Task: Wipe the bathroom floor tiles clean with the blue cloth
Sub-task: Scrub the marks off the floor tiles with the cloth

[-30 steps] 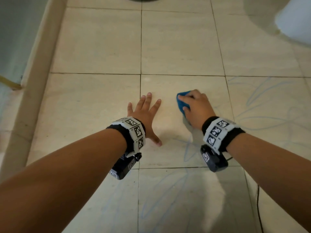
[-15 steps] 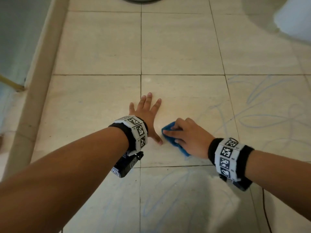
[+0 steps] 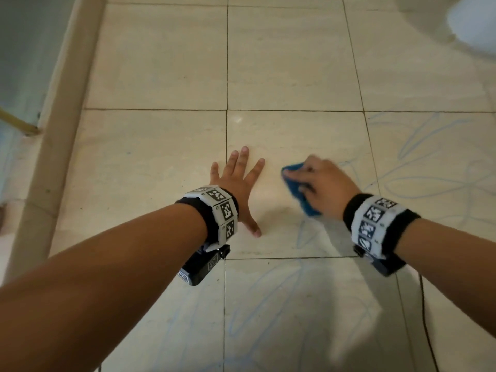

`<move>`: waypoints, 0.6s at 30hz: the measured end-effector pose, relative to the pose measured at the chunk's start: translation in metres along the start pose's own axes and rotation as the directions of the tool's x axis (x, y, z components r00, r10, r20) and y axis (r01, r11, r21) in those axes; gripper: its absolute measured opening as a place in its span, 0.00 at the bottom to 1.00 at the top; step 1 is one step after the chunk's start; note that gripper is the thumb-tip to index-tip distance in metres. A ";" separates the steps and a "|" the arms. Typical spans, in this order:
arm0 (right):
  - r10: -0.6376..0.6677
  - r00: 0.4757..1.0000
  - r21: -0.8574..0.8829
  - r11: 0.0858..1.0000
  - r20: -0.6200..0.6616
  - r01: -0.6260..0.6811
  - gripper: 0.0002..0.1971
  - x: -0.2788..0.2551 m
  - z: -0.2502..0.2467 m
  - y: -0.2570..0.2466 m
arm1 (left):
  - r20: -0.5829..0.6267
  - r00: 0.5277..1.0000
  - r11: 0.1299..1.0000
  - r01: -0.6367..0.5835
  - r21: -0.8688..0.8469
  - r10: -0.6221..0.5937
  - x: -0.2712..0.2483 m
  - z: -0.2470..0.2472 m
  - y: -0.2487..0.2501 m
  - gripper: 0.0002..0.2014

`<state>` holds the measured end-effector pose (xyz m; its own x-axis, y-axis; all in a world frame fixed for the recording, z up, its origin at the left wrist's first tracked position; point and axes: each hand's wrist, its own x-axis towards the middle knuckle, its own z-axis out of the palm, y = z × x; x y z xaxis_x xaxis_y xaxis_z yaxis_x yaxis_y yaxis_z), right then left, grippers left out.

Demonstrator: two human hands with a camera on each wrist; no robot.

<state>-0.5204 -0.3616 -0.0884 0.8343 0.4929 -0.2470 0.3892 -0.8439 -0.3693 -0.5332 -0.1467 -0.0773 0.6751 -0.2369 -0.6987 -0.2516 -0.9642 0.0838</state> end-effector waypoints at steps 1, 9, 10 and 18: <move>0.177 0.980 0.088 0.982 -0.095 -0.169 0.22 0.006 -0.002 0.005 | 0.002 1.000 1.000 0.002 -0.006 -0.002 0.000 0.000 0.000 0.76; -0.366 0.889 -0.159 0.895 0.274 0.417 0.23 -0.016 0.004 -0.022 | -0.001 1.000 1.000 0.004 -0.005 -0.004 -0.001 0.000 0.000 0.76; -0.261 0.951 -0.145 0.948 0.166 0.285 0.23 -0.004 -0.001 -0.007 | 0.004 1.000 1.000 0.004 -0.006 -0.004 -0.001 -0.001 0.000 0.76; -0.215 0.972 -0.023 0.976 0.092 0.217 0.22 -0.027 0.020 -0.032 | -0.003 1.000 1.000 0.011 -0.005 -0.011 0.000 0.000 0.000 0.76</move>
<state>-0.5636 -0.3435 -0.0879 0.6917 0.6798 -0.2436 0.5704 -0.7212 -0.3930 -0.5328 -0.1470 -0.0770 0.6801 -0.2267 -0.6972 -0.2409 -0.9673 0.0795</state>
